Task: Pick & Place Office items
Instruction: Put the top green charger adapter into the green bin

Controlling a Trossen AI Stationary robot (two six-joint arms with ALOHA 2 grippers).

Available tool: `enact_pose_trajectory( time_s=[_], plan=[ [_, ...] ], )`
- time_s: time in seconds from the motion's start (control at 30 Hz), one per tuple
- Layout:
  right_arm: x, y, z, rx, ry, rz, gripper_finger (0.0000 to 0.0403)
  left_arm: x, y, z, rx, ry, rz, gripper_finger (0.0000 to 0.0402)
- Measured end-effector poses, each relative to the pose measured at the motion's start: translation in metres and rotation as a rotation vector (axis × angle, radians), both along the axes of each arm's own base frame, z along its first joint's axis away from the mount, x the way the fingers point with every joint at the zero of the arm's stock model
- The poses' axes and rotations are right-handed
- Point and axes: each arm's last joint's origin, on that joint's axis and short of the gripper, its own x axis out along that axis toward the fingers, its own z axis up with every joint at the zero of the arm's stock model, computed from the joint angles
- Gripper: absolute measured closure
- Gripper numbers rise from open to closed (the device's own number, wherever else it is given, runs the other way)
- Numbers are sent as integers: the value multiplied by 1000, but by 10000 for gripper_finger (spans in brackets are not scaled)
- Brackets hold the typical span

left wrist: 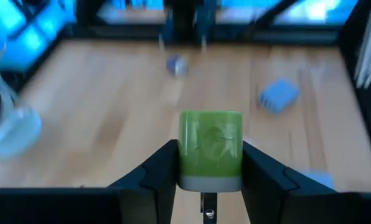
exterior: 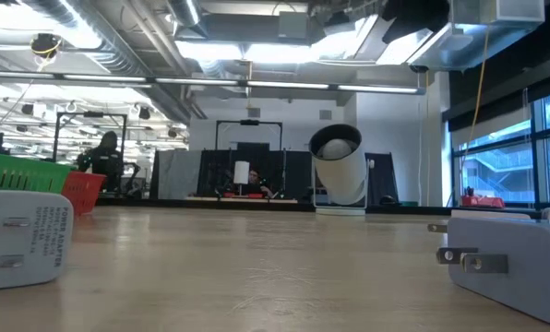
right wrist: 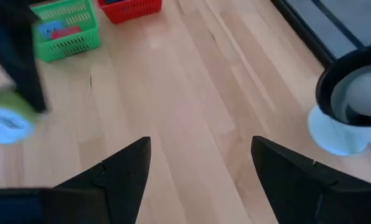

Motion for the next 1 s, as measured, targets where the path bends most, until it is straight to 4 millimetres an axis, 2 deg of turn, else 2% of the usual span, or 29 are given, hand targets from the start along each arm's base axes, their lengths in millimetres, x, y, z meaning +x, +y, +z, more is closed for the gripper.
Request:
enact_pose_trajectory(
  time_s=[0.13,0.23,0.37,0.5,0.73,1.0],
  plan=[
    [0,0,0,-8,2,8,122,2,3,26,94,-23,-26,265],
    [0,0,0,-7,2,8,122,0,5,34,181,0,-25,264],
    [0,0,0,-8,3,8,122,0,10,44,196,-16,-26,264],
    [0,0,0,-7,2,8,122,0,14,61,133,-88,-20,264],
    [0,0,0,-6,3,10,122,4,11,84,-128,-279,-57,263],
    [0,0,0,-5,0,10,122,-16,8,97,-202,-271,-26,263]
  ],
)
